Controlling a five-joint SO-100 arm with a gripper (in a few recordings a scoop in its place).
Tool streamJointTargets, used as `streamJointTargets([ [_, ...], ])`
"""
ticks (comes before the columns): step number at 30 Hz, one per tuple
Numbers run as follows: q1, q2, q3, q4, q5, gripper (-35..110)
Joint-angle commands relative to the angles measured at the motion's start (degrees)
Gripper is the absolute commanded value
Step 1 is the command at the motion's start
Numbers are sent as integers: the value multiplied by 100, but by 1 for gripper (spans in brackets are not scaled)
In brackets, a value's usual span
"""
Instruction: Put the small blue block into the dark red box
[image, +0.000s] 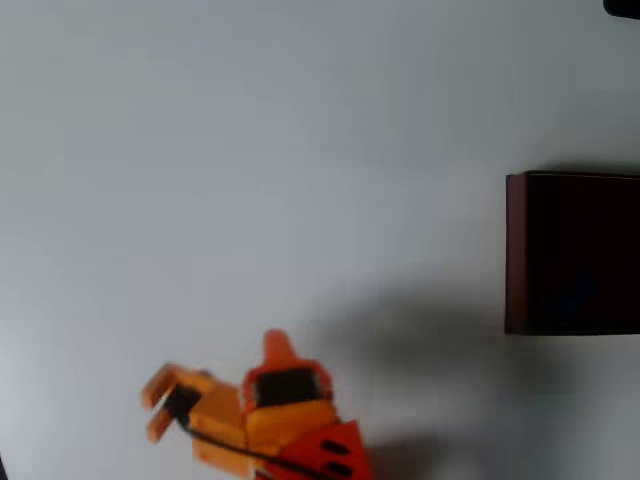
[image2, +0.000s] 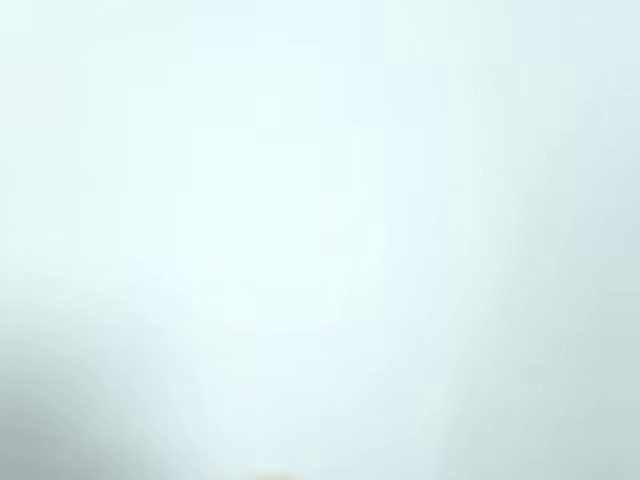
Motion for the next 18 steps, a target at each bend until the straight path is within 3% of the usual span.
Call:
streamJointTargets([
  [1, -642, 1274, 879, 149, -431, 0],
  [8, -1362, 1872, 1925, 510, -439, 0],
  [18, -1573, 1872, 1934, 510, -642, 0],
])
